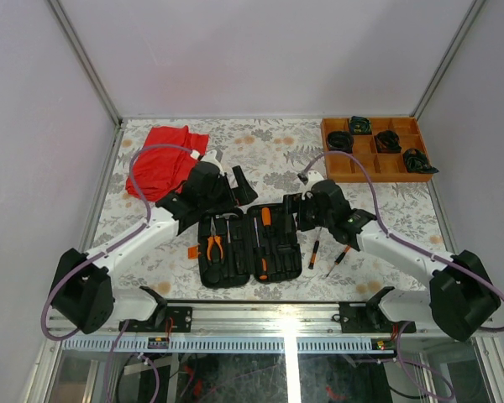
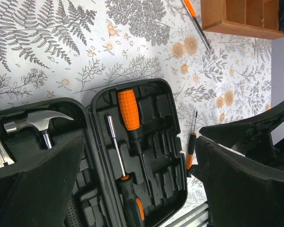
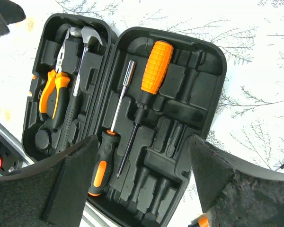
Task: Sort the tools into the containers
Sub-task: Adjust the screwdriver in the storage box.
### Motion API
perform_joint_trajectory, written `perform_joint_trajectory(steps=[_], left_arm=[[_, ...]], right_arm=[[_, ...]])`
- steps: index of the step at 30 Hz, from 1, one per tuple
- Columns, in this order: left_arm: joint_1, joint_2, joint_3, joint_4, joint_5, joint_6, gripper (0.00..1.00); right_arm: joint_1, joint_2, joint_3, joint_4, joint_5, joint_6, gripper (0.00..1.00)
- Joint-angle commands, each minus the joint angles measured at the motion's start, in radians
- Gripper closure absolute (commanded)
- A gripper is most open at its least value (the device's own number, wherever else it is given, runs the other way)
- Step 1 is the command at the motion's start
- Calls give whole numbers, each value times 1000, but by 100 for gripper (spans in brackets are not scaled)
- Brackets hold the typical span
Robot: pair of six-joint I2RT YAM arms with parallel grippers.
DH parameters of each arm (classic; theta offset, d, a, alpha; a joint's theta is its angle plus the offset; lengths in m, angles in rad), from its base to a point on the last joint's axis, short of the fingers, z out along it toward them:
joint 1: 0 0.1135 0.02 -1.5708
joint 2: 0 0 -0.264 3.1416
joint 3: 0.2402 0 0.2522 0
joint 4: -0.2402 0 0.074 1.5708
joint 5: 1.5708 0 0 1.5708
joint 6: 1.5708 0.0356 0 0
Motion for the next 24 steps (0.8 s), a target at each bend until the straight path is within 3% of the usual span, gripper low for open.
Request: perform_joint_trajectory(steps=[1, 6, 13, 24], left_arm=[[4, 59, 50, 24, 30, 13, 0], [-8, 133, 73, 11, 48, 1, 6], [-41, 221, 81, 18, 44, -28, 22], [-39, 240, 33, 36, 49, -51, 38]], right_arm=[[-5, 61, 95, -63, -29, 0, 20], [-6, 114, 144, -151, -6, 9, 33], [22, 157, 129, -67, -47, 84, 51], [80, 316, 236, -101, 45, 100, 60]])
